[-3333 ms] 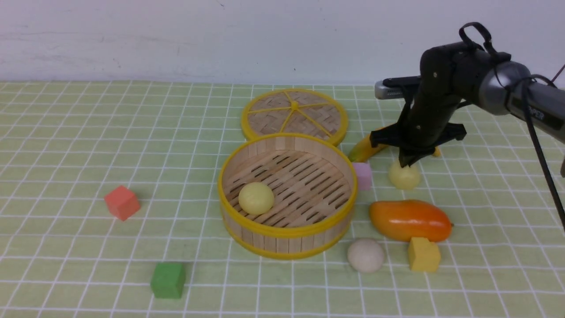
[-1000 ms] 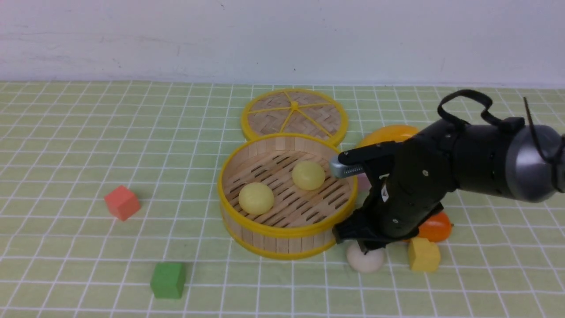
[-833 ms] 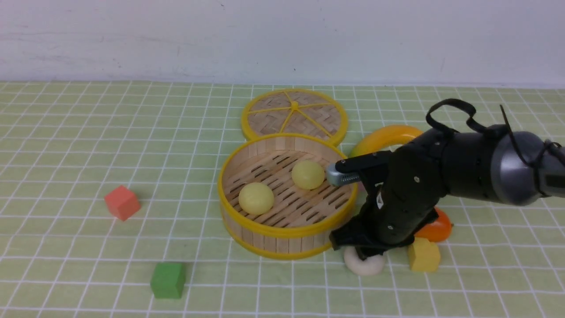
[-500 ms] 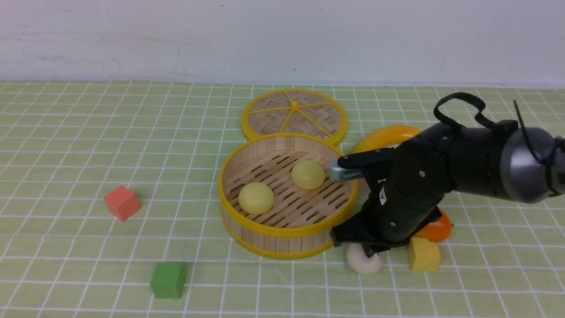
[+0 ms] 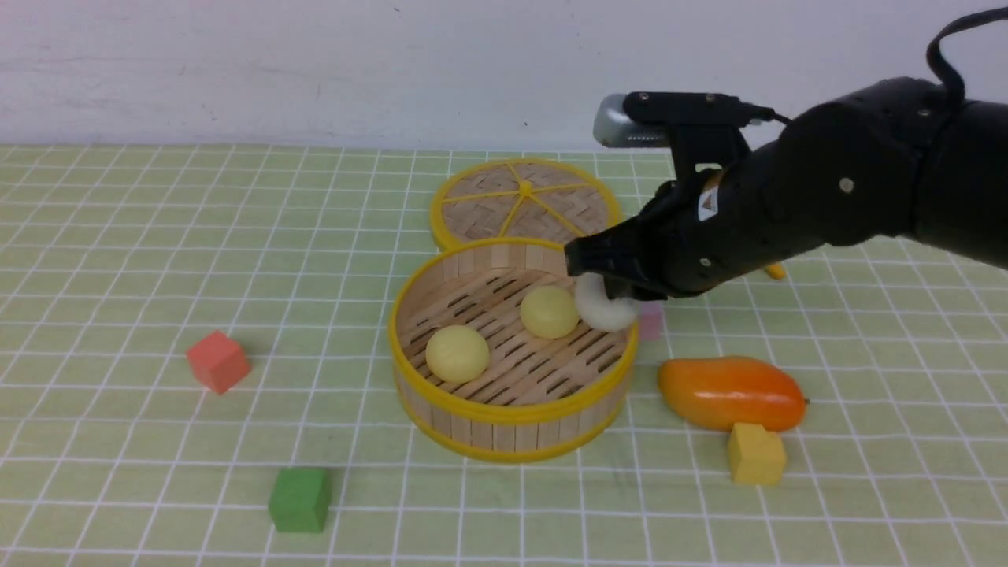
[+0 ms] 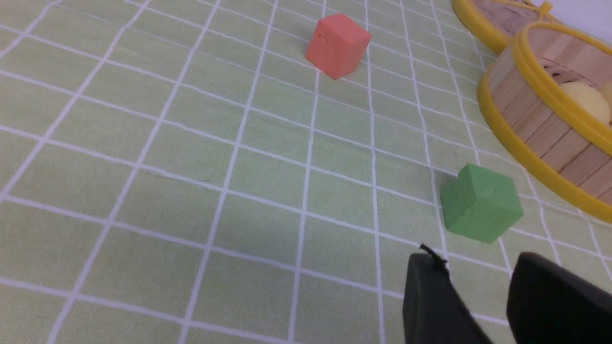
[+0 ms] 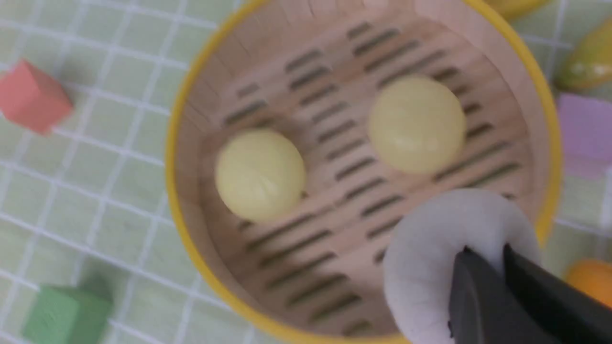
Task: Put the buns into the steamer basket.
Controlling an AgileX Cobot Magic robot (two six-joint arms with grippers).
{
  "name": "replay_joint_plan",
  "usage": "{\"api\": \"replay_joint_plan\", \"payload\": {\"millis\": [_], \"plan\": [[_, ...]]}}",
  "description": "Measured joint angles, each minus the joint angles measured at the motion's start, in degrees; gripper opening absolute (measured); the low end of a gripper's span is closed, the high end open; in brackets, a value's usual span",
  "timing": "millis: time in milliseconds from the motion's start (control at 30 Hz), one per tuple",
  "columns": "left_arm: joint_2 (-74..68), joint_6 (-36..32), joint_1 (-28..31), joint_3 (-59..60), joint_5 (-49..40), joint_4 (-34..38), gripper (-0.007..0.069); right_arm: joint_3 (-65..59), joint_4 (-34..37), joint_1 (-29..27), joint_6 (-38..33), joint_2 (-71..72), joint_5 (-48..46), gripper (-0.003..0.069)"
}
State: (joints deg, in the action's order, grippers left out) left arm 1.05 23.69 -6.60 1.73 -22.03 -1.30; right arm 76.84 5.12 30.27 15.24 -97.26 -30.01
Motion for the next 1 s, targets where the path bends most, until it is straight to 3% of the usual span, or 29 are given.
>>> {"api": "replay_joint_plan", "payload": {"millis": [333,467,600,667,767,867,1000], "plan": [[0.0,0.0,0.0,0.0,0.0,0.0,0.0237,0.1,3.5,0.0,-2.8,-11.5,6.1,0.0046],[0.0,0.0,0.0,0.0,0.0,0.0,0.0237,0.1,3.3,0.0,-2.8,-12.0,6.1,0.012],[0.0,0.0,0.0,0.0,0.0,0.0,0.0237,0.1,0.5,0.0,-2.8,-11.6,5.1,0.0279],[0.0,0.0,0.0,0.0,0.0,0.0,0.0237,0.1,-1.5,0.0,-2.8,-10.0,1.9,0.0375],[0.0,0.0,0.0,0.0,0.0,0.0,0.0237,0.1,-2.6,0.0,-2.8,-5.7,-3.8,0.0456],[0.0,0.0,0.0,0.0,0.0,0.0,0.0237,0.1,-4.0,0.0,-2.8,1.8,-13.0,0.0489],[0.0,0.0,0.0,0.0,0.0,0.0,0.0237,0.2,-6.3,0.0,-2.8,9.8,-22.3,0.0472]]}}
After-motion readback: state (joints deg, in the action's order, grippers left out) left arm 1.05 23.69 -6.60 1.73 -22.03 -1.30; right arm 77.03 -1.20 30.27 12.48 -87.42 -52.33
